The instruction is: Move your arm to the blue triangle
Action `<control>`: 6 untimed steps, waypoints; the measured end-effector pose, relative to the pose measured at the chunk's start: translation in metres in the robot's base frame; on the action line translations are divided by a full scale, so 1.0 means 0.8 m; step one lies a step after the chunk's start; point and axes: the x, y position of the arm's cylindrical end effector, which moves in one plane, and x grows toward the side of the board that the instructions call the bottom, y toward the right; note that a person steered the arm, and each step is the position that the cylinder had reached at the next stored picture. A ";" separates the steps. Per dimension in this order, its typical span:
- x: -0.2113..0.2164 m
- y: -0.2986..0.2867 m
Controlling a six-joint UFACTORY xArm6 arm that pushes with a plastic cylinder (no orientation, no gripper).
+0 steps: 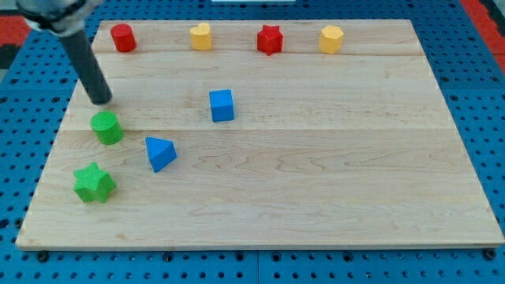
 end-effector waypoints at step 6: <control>0.084 0.097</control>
